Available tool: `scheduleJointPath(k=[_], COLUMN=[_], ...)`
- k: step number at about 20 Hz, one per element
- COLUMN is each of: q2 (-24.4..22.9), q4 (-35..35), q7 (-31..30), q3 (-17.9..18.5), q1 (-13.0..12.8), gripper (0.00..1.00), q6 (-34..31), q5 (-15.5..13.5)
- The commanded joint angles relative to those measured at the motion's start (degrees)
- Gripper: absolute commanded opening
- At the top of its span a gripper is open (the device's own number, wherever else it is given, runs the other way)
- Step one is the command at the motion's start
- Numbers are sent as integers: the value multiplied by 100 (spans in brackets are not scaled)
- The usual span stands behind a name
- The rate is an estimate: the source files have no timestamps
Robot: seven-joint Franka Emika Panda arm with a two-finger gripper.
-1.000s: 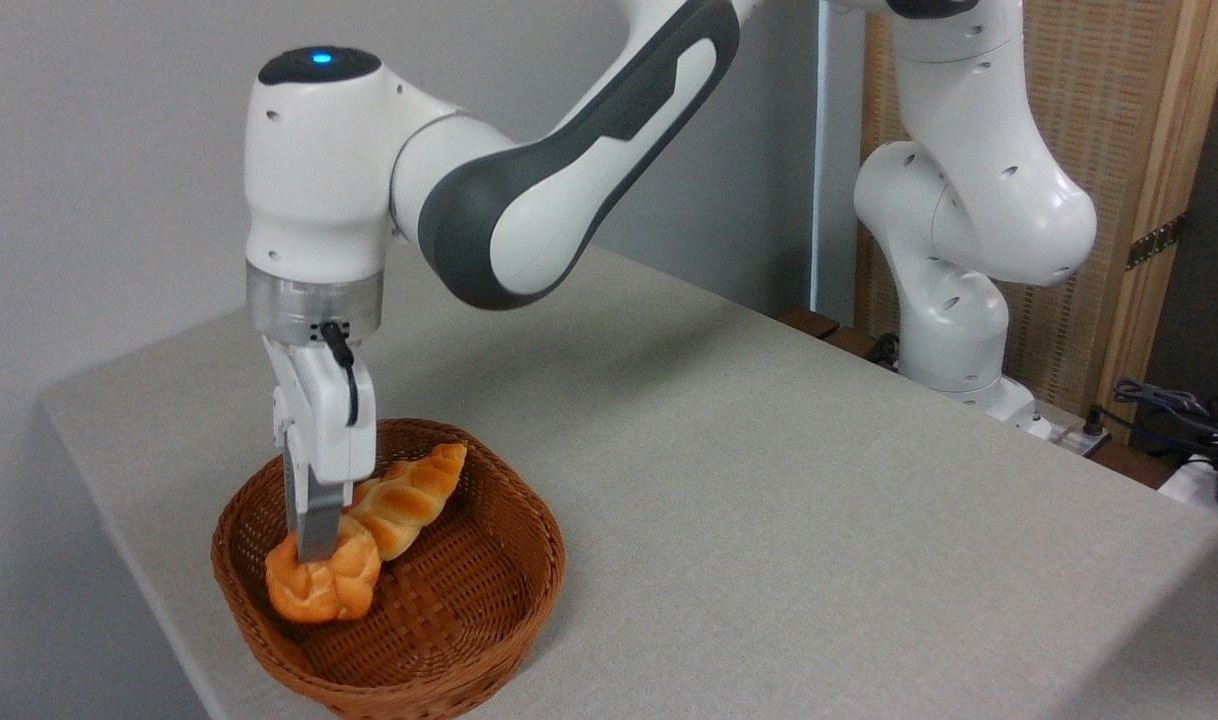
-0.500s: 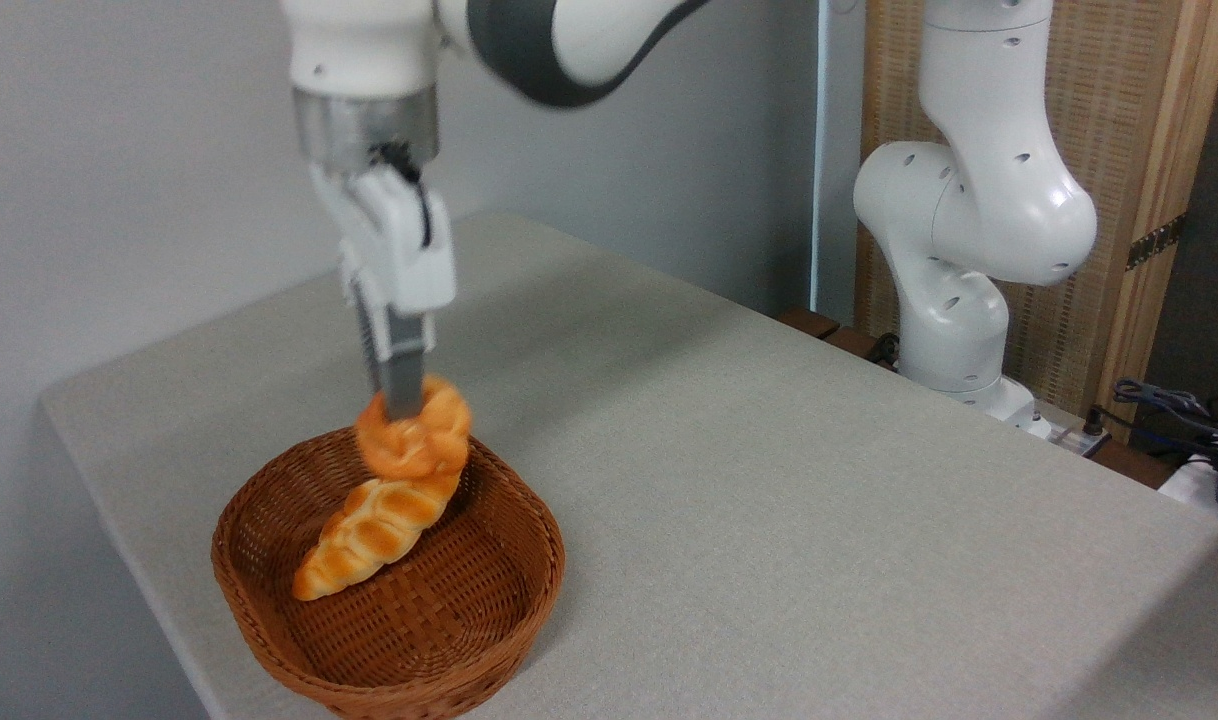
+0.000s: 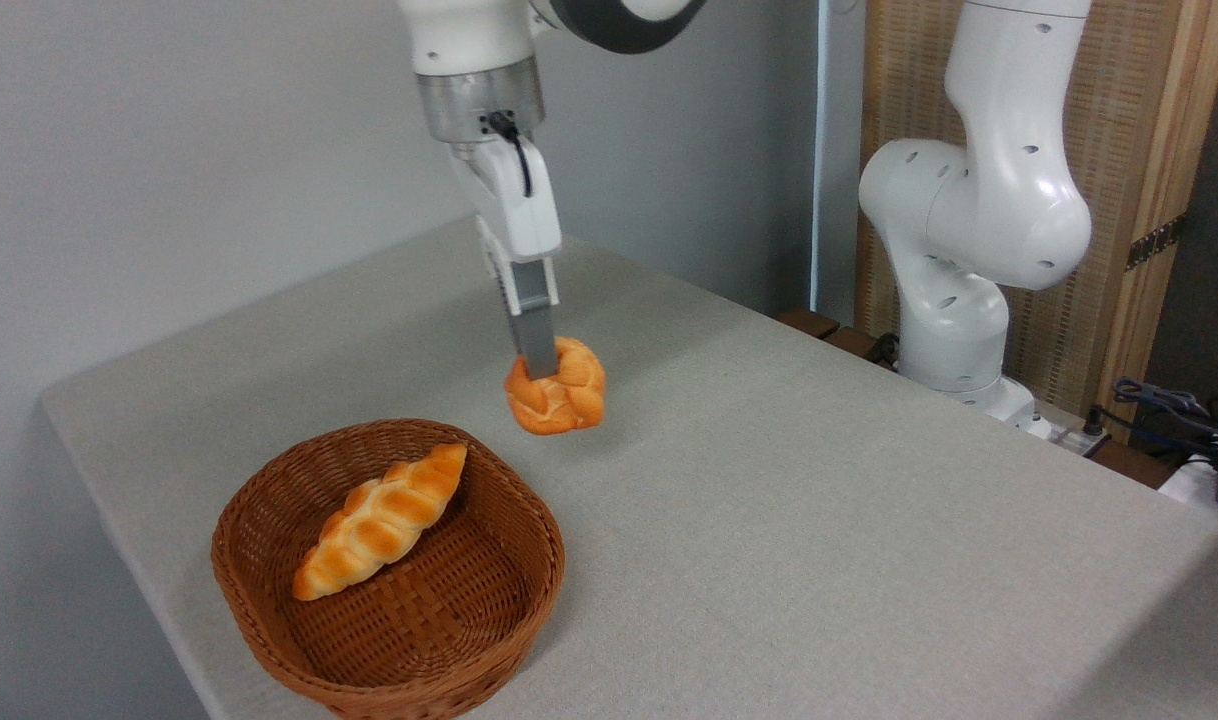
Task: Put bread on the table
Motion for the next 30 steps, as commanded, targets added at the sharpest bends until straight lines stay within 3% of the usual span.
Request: scheduleJointPath(k=[1, 3, 6, 8, 14, 18, 22, 26, 30], q2=[-240, -161, -90, -81, -29, -64, -46, 523, 1078], q4=[-587, -675, -676, -676, -658, -527, 131, 1395, 2364], q7=[-2, -54, -63, -63, -63, -63, -81, -273, -606], q3=[141, 141, 132, 132, 114, 228, 773, 1089, 985], q1=[-454, -603, -735, -788, -902, -885, -885, -797, -139], gripper=[22, 67, 82, 100, 100, 100, 100, 100, 100], q6=[324, 447, 448, 447, 447, 456, 203, -868, -1284], q5=[165, 166, 157, 148, 60, -475, -950, -907, -907])
